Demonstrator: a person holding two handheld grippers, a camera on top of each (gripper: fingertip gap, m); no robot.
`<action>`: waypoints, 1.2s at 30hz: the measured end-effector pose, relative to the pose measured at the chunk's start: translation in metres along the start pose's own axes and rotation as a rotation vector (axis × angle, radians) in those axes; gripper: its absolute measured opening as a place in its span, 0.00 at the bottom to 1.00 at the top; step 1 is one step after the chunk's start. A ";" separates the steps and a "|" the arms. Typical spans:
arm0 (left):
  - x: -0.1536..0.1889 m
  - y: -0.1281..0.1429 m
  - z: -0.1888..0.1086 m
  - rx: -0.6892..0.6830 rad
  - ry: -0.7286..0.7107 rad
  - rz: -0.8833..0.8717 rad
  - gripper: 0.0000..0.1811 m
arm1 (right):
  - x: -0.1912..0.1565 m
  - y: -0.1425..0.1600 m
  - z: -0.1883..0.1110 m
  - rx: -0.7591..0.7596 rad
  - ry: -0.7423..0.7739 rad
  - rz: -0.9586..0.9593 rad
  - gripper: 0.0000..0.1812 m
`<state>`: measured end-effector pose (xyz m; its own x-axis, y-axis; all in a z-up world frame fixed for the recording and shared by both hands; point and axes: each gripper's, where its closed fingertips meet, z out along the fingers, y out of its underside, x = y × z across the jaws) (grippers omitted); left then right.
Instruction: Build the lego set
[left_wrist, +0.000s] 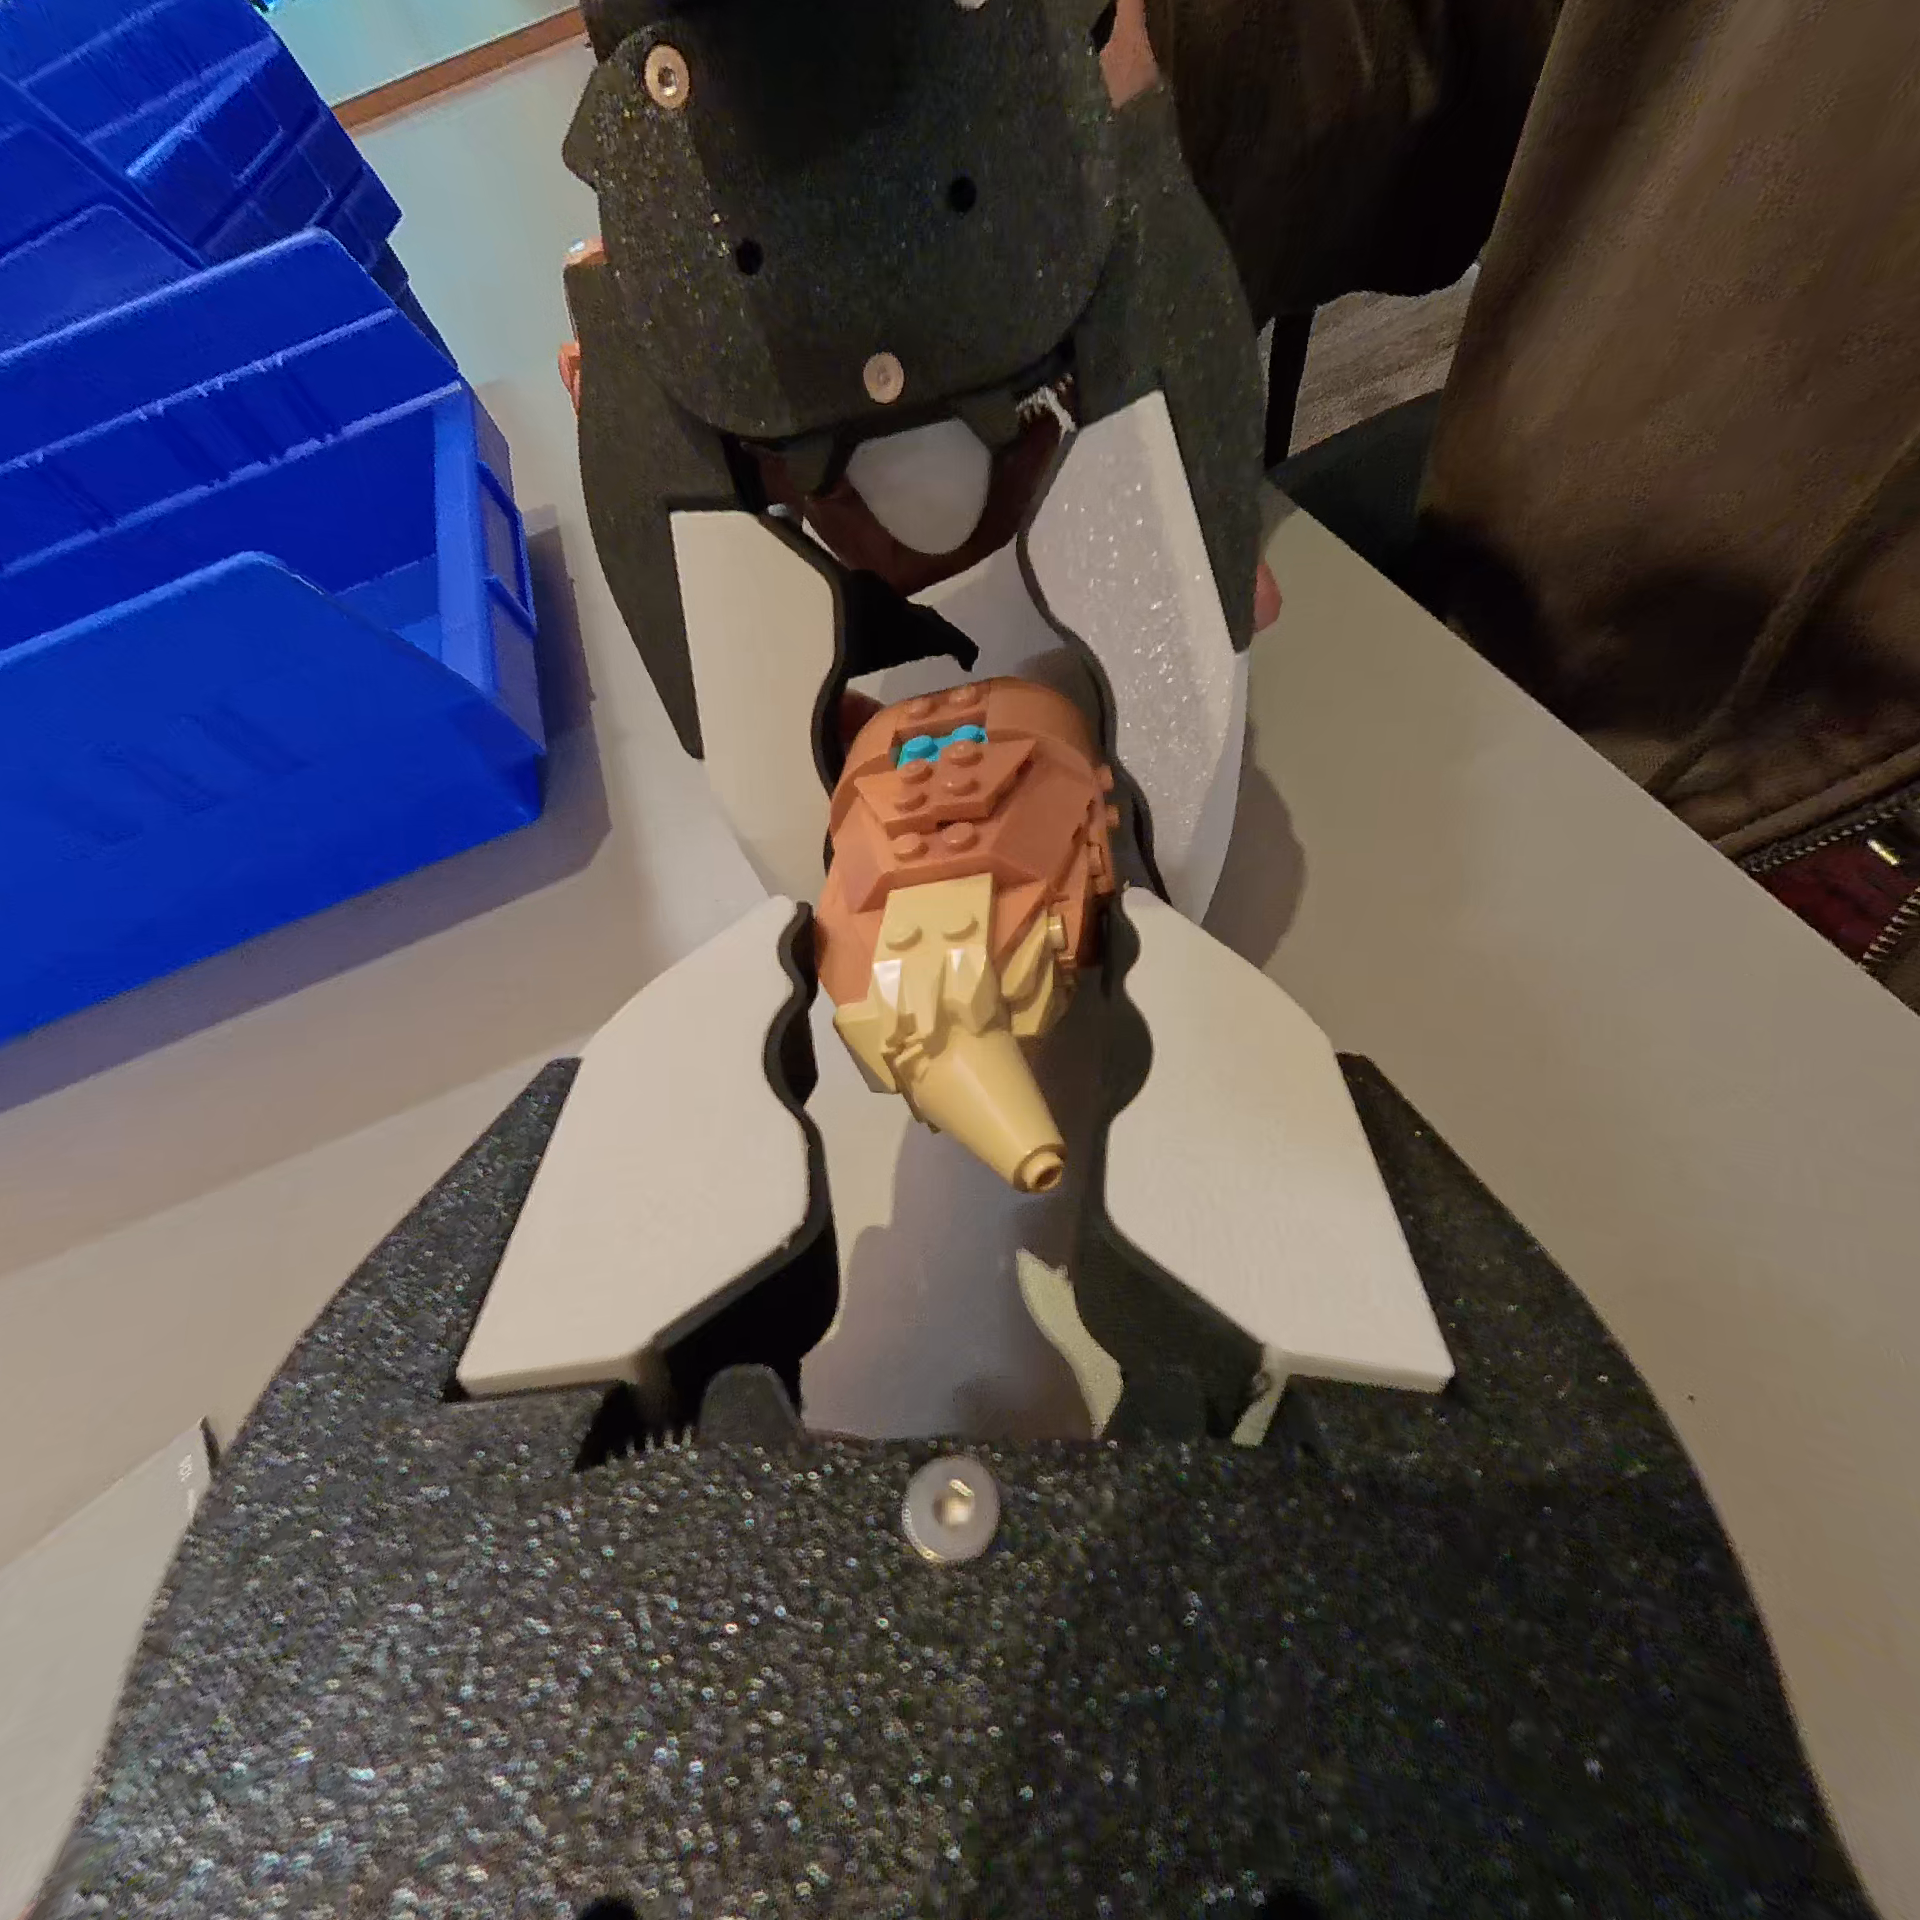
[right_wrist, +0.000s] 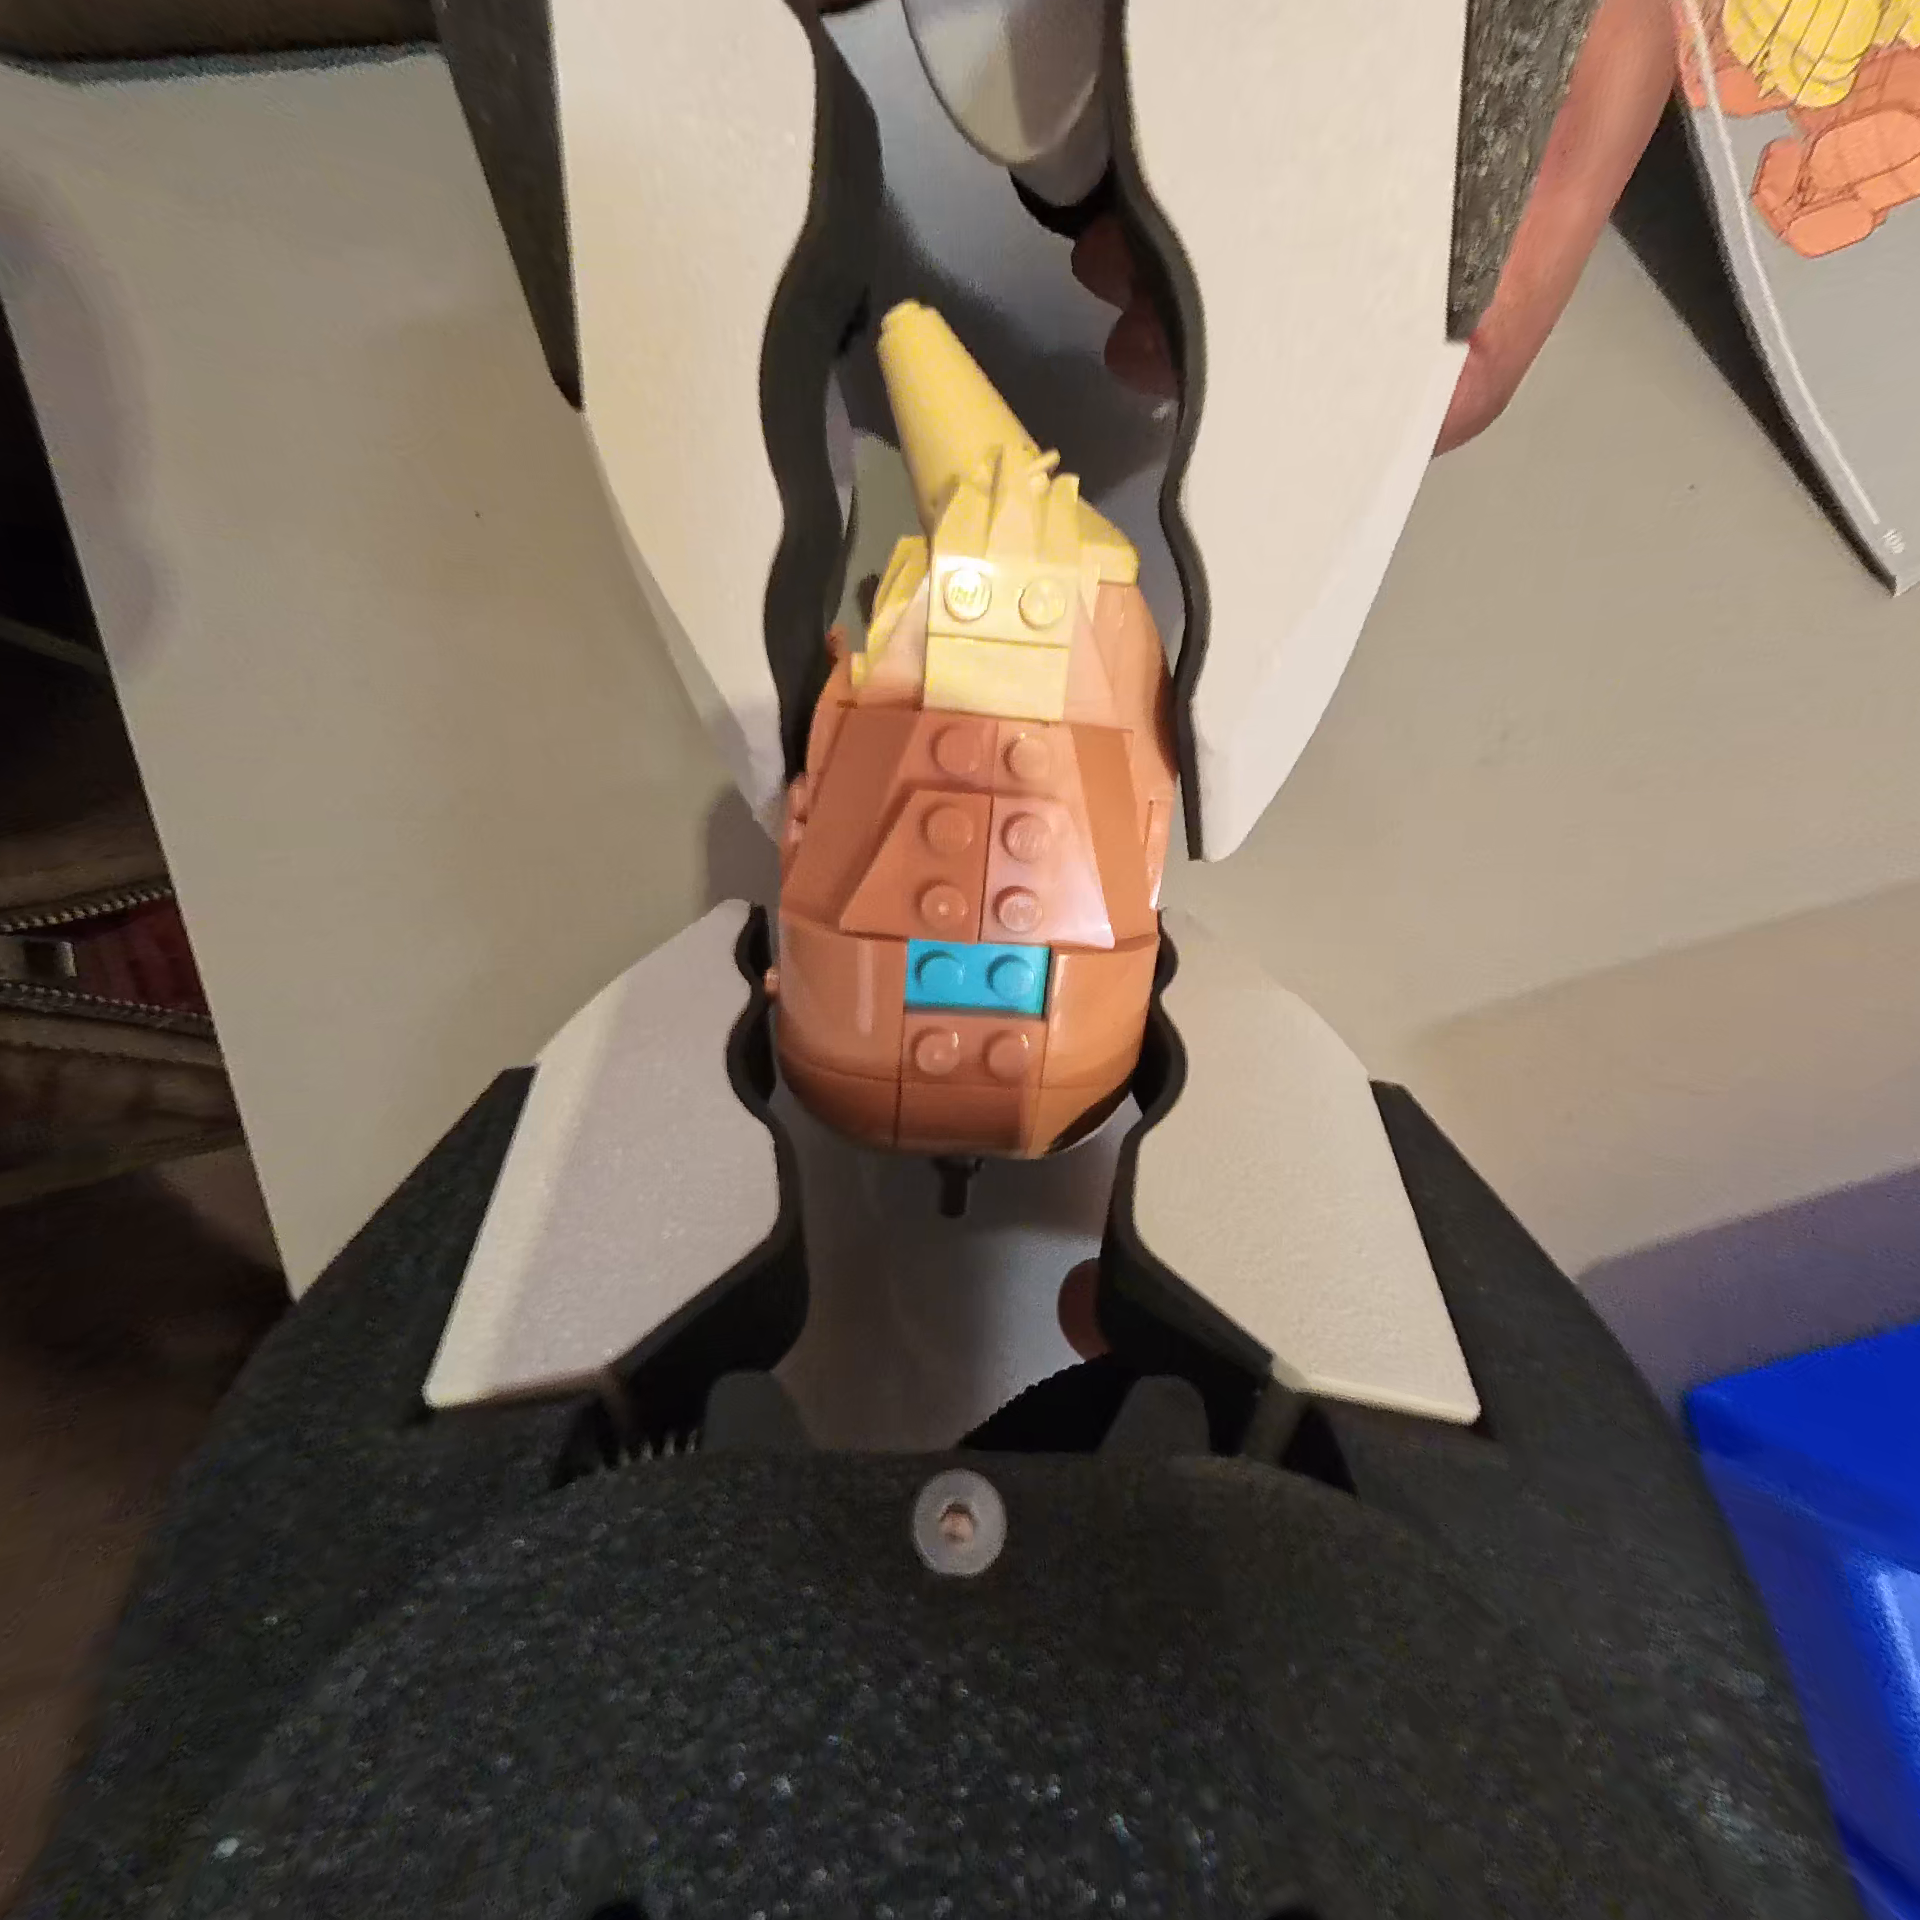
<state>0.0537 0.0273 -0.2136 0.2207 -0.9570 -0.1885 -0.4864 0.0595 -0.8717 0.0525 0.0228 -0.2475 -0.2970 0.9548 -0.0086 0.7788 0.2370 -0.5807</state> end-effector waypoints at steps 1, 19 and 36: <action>0.000 0.001 0.000 -0.001 0.002 -0.001 0.29 | 0.000 0.000 0.001 0.001 -0.002 0.000 0.38; 0.001 -0.001 0.002 -0.028 -0.018 -0.021 0.33 | 0.001 -0.003 0.000 0.166 0.063 -0.032 0.36; -0.027 -0.004 -0.040 0.615 -0.371 -1.398 0.46 | 0.027 -0.020 -0.005 0.345 0.259 0.220 0.37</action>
<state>0.0159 0.0413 -0.1871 0.4163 -0.2363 0.8780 0.6579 -0.5882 -0.4703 0.0316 0.0446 -0.2323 0.0358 0.9992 0.0159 0.5662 -0.0072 -0.8242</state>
